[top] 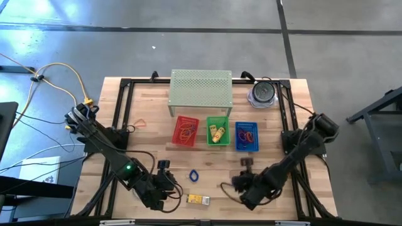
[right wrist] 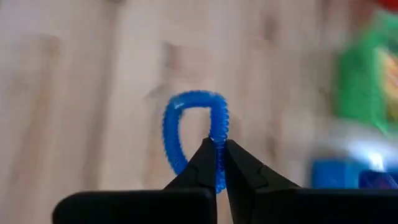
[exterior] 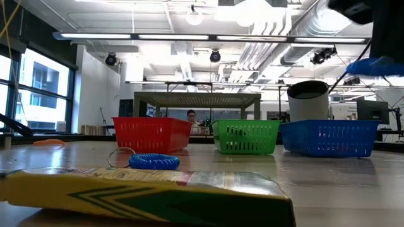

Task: Pick & Place Office Desk Supplies
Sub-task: Put the right blue spring keychain into the blue bin, then put the bottom orange rubber band into the red bin

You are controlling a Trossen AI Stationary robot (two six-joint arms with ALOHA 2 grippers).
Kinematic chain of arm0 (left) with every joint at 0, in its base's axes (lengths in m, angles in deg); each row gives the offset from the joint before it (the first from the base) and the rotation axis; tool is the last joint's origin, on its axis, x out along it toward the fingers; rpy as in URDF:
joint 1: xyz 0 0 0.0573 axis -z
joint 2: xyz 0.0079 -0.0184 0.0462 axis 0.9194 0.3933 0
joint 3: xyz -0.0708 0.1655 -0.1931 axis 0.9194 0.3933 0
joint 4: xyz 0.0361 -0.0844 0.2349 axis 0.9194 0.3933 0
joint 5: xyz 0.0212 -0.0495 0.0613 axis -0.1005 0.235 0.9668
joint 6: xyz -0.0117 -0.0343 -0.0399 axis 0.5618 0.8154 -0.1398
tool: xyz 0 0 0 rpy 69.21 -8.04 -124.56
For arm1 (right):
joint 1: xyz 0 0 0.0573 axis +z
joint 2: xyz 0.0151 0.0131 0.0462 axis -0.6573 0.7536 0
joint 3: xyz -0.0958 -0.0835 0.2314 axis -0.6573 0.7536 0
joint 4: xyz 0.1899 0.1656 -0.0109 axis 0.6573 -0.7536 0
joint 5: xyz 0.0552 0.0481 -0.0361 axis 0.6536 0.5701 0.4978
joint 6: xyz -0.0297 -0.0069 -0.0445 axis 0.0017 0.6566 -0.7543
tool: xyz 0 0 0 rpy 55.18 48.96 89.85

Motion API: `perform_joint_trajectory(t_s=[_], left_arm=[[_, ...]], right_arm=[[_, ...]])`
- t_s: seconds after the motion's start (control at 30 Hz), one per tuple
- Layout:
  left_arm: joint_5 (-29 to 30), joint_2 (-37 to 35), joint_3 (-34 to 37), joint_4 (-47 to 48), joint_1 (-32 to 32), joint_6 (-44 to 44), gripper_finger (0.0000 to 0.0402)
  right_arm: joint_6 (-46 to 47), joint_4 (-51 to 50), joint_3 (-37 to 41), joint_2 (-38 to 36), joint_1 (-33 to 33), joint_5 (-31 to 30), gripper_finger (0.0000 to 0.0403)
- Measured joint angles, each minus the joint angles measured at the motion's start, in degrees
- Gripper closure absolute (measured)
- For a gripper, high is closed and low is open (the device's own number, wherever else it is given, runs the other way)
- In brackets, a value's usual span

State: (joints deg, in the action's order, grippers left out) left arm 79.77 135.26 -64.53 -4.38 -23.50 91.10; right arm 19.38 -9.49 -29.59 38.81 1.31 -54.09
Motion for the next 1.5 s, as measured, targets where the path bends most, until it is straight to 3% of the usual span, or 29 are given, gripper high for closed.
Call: perform_joint_trajectory(t_s=[0.33,0.57,0.83,1.17,1.3,1.5], left_arm=[[0.4,5.0,0.1,-2.6,-0.9,0.4,0.0218],[-0.1,7.0,0.1,-3.2,-0.9,6.4,0.0218],[-0.7,7.0,0.1,-3.1,0.2,9.4,0.0218],[-0.7,7.0,0.1,0.2,2.3,12.3,0.0218],[-1.1,6.9,0.1,3.4,2.2,14.0,0.0218],[-3.5,6.7,0.0,7.4,0.7,15.9,0.0218]], right_arm=[[29.1,-25.0,-0.1,-7.0,-3.1,-5.1,0.0399],[30.1,-29.1,1.2,-10.0,-10.6,-7.0,0.0399],[27.2,-22.6,11.2,-14.0,-19.5,-2.8,0.0399],[18.0,-0.3,25.8,-15.8,-30.4,3.8,0.0394],[17.2,3.0,26.4,-15.2,-32.8,5.0,0.0355],[17.1,1.8,26.1,-16.6,-33.0,7.5,0.0245]])
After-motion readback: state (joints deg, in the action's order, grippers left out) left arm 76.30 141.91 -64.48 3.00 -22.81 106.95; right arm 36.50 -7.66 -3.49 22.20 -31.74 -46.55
